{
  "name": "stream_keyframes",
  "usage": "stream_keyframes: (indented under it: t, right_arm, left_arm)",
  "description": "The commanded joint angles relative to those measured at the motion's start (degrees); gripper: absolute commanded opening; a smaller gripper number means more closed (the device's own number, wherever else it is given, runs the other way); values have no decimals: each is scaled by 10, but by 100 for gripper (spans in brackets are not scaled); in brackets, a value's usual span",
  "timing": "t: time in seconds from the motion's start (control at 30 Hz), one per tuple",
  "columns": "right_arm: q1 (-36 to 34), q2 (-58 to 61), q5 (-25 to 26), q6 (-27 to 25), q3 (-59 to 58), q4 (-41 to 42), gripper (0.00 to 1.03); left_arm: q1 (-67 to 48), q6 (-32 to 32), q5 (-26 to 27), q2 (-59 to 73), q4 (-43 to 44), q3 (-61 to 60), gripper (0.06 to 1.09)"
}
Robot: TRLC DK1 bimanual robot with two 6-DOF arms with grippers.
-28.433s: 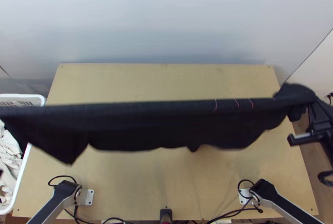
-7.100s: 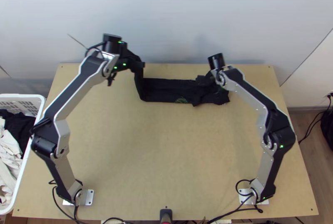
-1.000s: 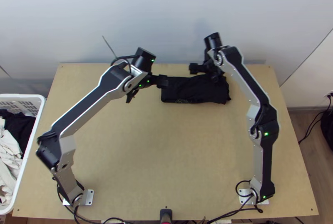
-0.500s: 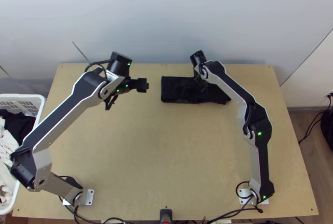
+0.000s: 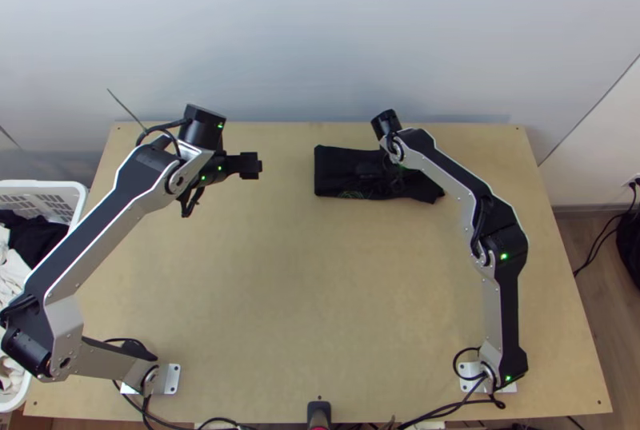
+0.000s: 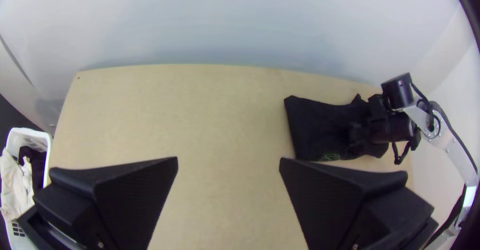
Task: Fold the t-shirt
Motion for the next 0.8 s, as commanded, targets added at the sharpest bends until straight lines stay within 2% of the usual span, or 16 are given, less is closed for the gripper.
stream_keyframes:
  t: [0.0, 0.3, 0.77]
  right_arm:
    - [-23, -3, 13, 1, -26, 8, 99]
    - [-101, -4, 13, -6, -23, 10, 99]
    - [-281, 23, 14, -17, 5, 34, 99]
  left_arm:
    - [19, 2, 0, -13, 3, -15, 104]
    - [30, 2, 0, -20, 4, -24, 104]
    - [39, 4, 0, -28, 11, -30, 104]
